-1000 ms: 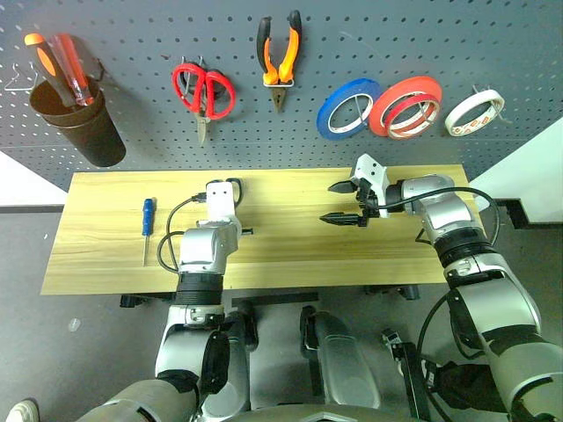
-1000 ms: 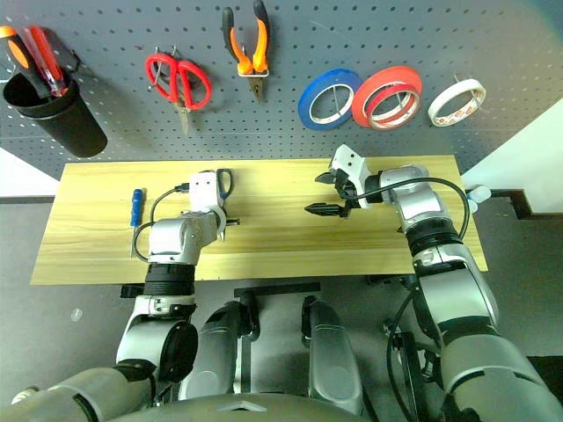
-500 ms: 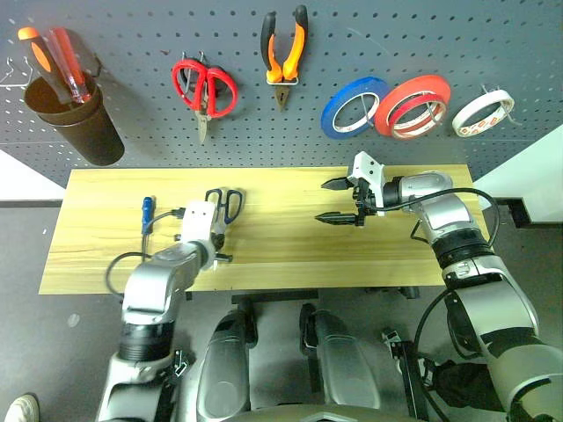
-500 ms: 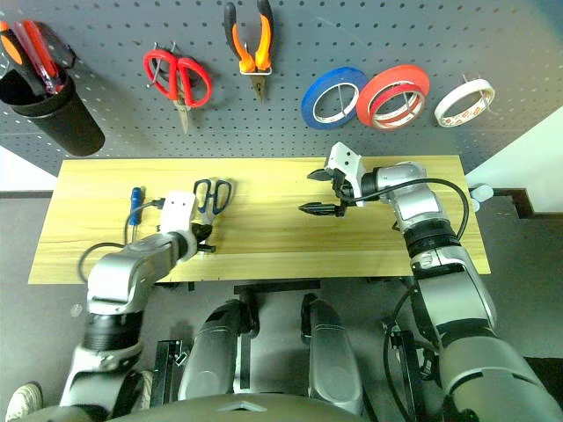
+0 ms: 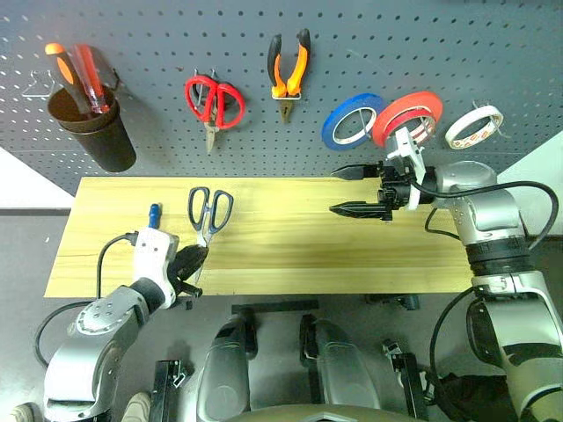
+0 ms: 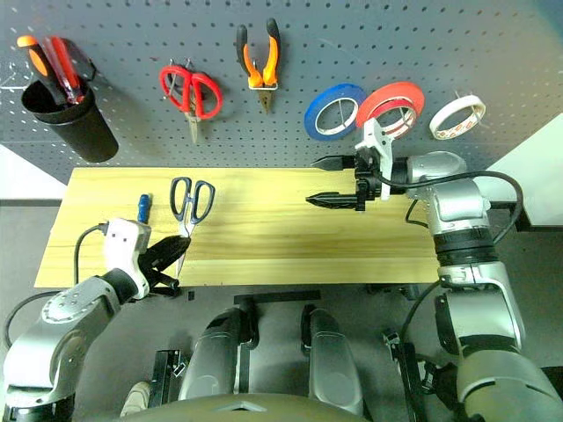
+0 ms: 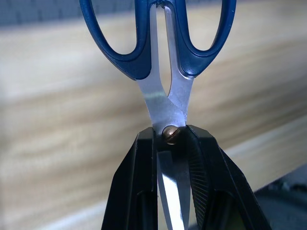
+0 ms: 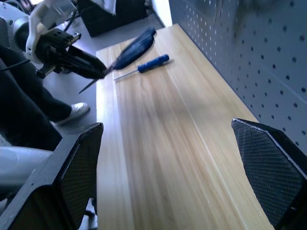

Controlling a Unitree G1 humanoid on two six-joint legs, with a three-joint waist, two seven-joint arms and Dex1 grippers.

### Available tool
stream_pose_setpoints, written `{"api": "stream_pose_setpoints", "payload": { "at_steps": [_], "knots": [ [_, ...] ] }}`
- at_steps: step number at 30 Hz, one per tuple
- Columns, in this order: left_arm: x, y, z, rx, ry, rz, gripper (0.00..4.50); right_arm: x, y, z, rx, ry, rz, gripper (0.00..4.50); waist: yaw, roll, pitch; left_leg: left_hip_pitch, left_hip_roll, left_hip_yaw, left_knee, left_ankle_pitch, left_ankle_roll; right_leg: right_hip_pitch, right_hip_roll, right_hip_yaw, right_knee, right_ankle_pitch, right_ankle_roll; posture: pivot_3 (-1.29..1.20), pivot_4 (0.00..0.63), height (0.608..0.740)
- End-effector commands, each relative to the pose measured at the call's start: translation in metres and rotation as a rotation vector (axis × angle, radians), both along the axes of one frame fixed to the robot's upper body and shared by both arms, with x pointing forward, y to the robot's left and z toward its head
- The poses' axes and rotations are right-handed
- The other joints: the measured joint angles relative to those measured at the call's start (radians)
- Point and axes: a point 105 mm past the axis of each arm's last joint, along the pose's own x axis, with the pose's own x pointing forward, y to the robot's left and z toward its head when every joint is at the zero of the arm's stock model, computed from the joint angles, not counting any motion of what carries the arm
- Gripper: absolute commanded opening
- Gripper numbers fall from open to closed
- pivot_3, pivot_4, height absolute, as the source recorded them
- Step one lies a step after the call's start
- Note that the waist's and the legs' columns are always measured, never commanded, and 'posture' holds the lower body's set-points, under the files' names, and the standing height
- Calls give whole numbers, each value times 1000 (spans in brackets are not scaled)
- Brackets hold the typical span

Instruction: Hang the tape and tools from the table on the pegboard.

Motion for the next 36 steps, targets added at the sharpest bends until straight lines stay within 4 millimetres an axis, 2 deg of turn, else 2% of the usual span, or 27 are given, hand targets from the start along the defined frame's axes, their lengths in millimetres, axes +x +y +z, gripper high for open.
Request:
{"api": "stream_pose_setpoints", "payload": {
  "at_steps": [1, 2, 5, 9, 14, 21, 27, 32, 36],
  "knots": [
    [-7, -7, 27, 10, -197, -111, 521, -12, -7, 22, 40, -50, 8, 4500, -2, 3, -17, -1, 1, 0, -1, 0, 0, 0, 1, 0, -4, 3, 0, -8, 147, 730],
    [-7, -8, 29, 23, -224, -130, 521, -15, -7, 27, 54, -50, 13, 4500, -3, 4, -22, -3, 1, 1, -4, 0, 0, 0, 2, 0, -11, 7, 1, -11, 145, 730],
    [-4, -11, 41, 10, -305, -169, 521, -23, -7, 41, 82, -60, 37, 4500, -4, 5, -35, -7, 1, 2, -2, 0, 1, -2, 1, 0, -12, 10, 3, -17, 134, 730],
    [1, -14, 51, 10, -361, -199, 521, -33, -7, 49, 77, -74, 66, 4500, -4, 4, -55, -7, 1, 1, -1, 0, 1, -2, 2, 0, -12, 10, 3, -32, 125, 730],
    [20, -12, 70, 39, -444, -153, 521, -34, -5, 63, 95, -123, 61, 4500, -3, 6, -69, -7, 1, 0, 5, -1, 3, 0, 4, -1, -10, 11, 4, -43, 112, 730],
    [39, -9, 65, 93, -431, -138, 521, -30, -2, 67, 105, -150, 40, 4500, -3, 7, -90, -6, 1, 1, 7, 0, 6, 2, 6, 0, -10, 13, 6, -53, 108, 730],
    [60, -3, 65, 64, -417, -84, 521, -26, -3, 64, 101, -154, 17, 4500, -1, 7, -95, -5, 1, 2, 8, 1, 7, 3, 8, 0, -8, 14, 7, -51, 104, 730],
    [80, -2, 71, 72, -428, -80, 521, -26, -3, 62, 94, -155, 12, 4500, 0, 7, -98, -5, 1, 2, 10, 2, 8, 4, 9, 0, -7, 14, 7, -56, 104, 730],
    [91, -6, 75, 110, -448, -99, 521, -27, -3, 68, 122, -155, 23, 4500, -2, 7, -99, -5, 1, 4, 12, 2, 9, 4, 10, 0, -5, 14, 7, -60, 103, 730]
  ]
}}
